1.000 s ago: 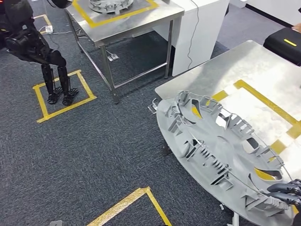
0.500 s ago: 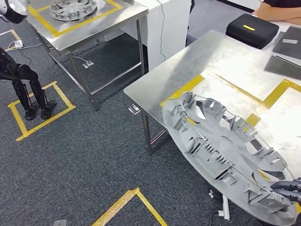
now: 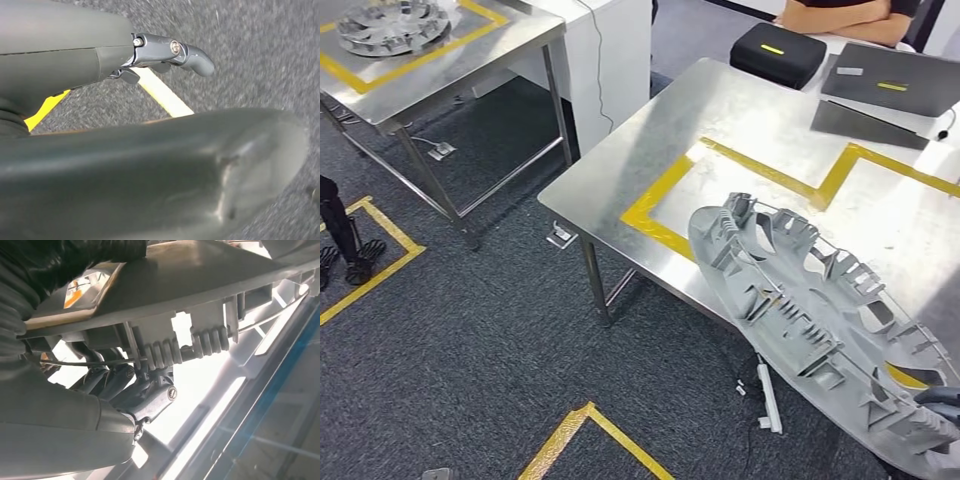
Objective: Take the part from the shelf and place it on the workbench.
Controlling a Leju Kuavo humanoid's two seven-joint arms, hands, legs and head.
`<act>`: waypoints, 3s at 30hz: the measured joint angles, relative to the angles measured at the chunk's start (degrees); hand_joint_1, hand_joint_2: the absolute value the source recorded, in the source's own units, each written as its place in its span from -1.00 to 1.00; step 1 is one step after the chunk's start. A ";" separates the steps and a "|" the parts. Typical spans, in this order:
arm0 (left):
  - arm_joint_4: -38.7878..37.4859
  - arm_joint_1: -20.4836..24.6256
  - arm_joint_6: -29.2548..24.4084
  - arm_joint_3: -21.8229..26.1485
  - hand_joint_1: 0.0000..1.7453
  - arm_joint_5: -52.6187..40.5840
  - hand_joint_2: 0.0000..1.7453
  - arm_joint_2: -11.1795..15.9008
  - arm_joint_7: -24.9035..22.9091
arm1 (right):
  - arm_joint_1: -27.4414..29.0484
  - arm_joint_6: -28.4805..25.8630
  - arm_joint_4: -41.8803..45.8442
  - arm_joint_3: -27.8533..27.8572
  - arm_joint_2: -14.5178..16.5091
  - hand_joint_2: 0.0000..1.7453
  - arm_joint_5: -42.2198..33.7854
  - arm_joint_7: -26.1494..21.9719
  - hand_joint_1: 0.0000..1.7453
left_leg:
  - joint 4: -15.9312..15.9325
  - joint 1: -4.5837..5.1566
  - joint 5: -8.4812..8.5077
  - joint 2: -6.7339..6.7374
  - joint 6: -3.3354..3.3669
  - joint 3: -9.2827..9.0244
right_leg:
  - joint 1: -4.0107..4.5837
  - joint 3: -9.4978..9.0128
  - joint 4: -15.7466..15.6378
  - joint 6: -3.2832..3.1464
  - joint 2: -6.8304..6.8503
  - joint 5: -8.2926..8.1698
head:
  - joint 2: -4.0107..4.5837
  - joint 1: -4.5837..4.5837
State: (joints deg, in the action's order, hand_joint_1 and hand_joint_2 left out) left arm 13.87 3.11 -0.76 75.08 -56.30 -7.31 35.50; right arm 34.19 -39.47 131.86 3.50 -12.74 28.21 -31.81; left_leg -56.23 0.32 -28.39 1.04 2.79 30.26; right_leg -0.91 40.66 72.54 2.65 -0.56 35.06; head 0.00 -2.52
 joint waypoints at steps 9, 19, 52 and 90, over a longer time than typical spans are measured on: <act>0.03 0.24 0.00 0.27 -1.00 -0.01 -1.00 0.04 -0.08 | 0.20 0.00 -0.03 0.56 0.00 1.00 0.02 0.07 1.00 | -1.41 0.26 -1.21 4.94 -2.23 -0.33 | -0.31 -8.66 -14.08 -0.81 3.29 -5.77 | -0.01 0.14; 0.02 -0.01 0.10 0.32 -1.00 -0.42 -1.00 -0.02 -0.71 | 0.49 0.86 0.03 1.28 0.00 1.00 0.09 1.04 1.00 | -11.70 -0.10 -4.27 -1.80 -1.93 4.10 | 0.07 -8.22 -14.12 -2.37 -3.08 -6.54 | -0.01 0.45; 0.03 0.42 0.96 0.54 -1.00 -0.03 -1.00 0.74 -1.73 | -3.14 3.93 -2.74 -1.32 -1.03 1.00 3.51 6.20 1.00 | -1.22 0.01 -0.55 0.17 0.55 0.71 | -0.50 -9.63 -14.74 -0.52 1.07 -5.85 | -0.01 0.03; 0.09 0.26 1.14 0.86 -1.00 0.50 -1.00 0.81 -1.64 | -4.41 3.45 -4.48 -4.29 -4.13 1.00 5.55 9.63 1.00 | -0.02 1.44 4.04 -2.20 2.36 4.64 | 0.52 -10.55 -4.93 -0.73 -0.16 6.61 | -0.02 -0.19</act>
State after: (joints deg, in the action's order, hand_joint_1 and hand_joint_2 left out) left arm 13.97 3.38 0.38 75.94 -55.81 -6.50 33.86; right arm 29.78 -36.03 127.38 -0.79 -16.87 33.75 -22.18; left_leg -56.25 1.75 -24.35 -1.16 5.15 34.90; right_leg -0.39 30.11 67.61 1.92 -0.72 41.67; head -0.02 -2.71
